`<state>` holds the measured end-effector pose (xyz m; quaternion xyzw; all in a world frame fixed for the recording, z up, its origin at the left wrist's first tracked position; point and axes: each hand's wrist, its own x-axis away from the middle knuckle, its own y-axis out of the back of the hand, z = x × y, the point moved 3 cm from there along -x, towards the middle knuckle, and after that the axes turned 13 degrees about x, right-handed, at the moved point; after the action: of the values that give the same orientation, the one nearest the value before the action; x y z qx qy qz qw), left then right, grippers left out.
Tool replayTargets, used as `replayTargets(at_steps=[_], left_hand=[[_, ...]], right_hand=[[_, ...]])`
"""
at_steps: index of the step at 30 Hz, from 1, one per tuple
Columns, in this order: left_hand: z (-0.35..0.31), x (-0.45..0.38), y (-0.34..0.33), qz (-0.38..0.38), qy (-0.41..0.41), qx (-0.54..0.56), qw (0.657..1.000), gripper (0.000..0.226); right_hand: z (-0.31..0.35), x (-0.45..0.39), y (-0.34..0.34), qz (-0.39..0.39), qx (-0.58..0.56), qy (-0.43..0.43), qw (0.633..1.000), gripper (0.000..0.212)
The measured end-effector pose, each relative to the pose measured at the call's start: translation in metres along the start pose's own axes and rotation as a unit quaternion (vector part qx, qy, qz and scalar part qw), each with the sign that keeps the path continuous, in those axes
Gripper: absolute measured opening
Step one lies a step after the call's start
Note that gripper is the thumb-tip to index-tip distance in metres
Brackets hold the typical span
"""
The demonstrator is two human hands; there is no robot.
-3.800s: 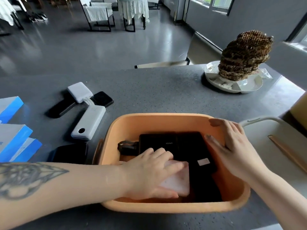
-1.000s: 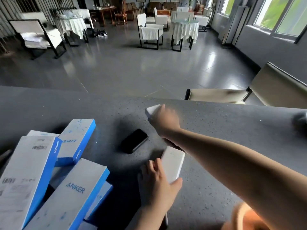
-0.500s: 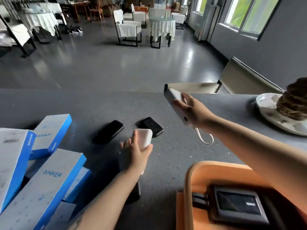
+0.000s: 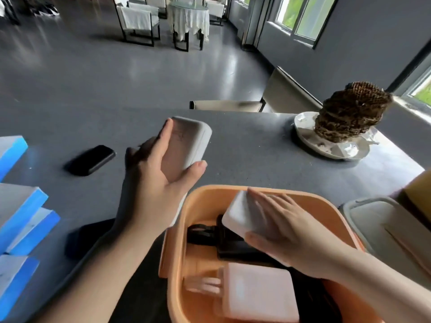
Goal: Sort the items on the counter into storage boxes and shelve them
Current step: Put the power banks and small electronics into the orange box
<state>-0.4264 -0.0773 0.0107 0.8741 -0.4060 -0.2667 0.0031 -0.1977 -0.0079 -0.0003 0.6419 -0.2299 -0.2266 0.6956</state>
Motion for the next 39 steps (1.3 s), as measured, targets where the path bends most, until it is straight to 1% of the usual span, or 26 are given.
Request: replayTargets(at_steps=[3,6,9,14,16,18,20,23,24,25,27,29,31,33,34,36,39], left_hand=[[-0.016,0.018,-0.019,0.031,-0.011,-0.034,0.999,0.084],[-0.024,0.028,-0.034,0.054,-0.019,-0.05,0.997,0.085],[-0.029,0.034,-0.051,0.067,-0.018,-0.056,0.996,0.086],[-0.033,0.04,-0.072,0.097,-0.044,-0.07,0.992,0.085],[-0.032,0.043,-0.075,0.105,-0.045,-0.077,0.99,0.085],[-0.031,0.045,-0.078,0.114,-0.042,-0.084,0.989,0.085],[-0.03,0.048,-0.08,0.127,-0.041,-0.091,0.987,0.085],[-0.029,0.051,-0.084,0.162,-0.066,-0.141,0.974,0.083],[-0.029,0.052,-0.087,0.189,-0.085,-0.159,0.965,0.083],[-0.029,0.054,-0.089,0.225,-0.105,-0.17,0.954,0.083],[-0.025,0.058,-0.093,0.3,-0.143,-0.193,0.923,0.084],[-0.018,0.058,-0.095,0.351,-0.179,-0.231,0.89,0.084],[-0.01,0.055,-0.097,0.402,-0.227,-0.281,0.842,0.084],[0.0,0.051,-0.102,0.459,-0.266,-0.331,0.78,0.083],[0.005,0.05,-0.105,0.479,-0.269,-0.345,0.761,0.082],[0.014,0.048,-0.109,0.506,-0.253,-0.349,0.747,0.08],[0.024,0.049,-0.116,0.547,-0.231,-0.327,0.735,0.079]], right_hand=[[0.0,0.015,-0.019,0.012,0.01,-0.023,1.0,0.09],[-0.01,0.029,-0.026,-0.012,0.008,-0.109,0.994,0.086],[-0.022,0.044,-0.029,-0.04,0.018,-0.196,0.98,0.078],[-0.045,0.051,-0.034,-0.018,0.051,-0.294,0.954,0.081],[-0.049,0.049,-0.039,0.012,0.083,-0.3,0.95,0.081],[-0.049,0.048,-0.044,0.027,0.082,-0.301,0.95,0.079],[-0.05,0.048,-0.046,0.028,0.073,-0.308,0.948,0.078],[-0.048,0.048,-0.048,0.011,0.144,-0.271,0.952,0.073],[-0.047,0.048,-0.046,-0.015,0.152,-0.254,0.955,0.067],[-0.048,0.048,-0.042,-0.051,0.133,-0.249,0.958,0.059],[-0.052,0.051,-0.033,-0.136,0.044,-0.258,0.955,0.037],[-0.06,0.055,-0.028,-0.22,-0.051,-0.275,0.935,0.021],[-0.066,0.058,-0.026,-0.281,-0.139,-0.298,0.901,0.015],[-0.069,0.06,-0.024,-0.31,-0.192,-0.317,0.875,0.014],[-0.069,0.06,-0.024,-0.315,-0.202,-0.319,0.871,0.015],[-0.069,0.06,-0.025,-0.309,-0.212,-0.321,0.87,0.015],[-0.068,0.059,-0.027,-0.278,-0.211,-0.317,0.882,0.019]])
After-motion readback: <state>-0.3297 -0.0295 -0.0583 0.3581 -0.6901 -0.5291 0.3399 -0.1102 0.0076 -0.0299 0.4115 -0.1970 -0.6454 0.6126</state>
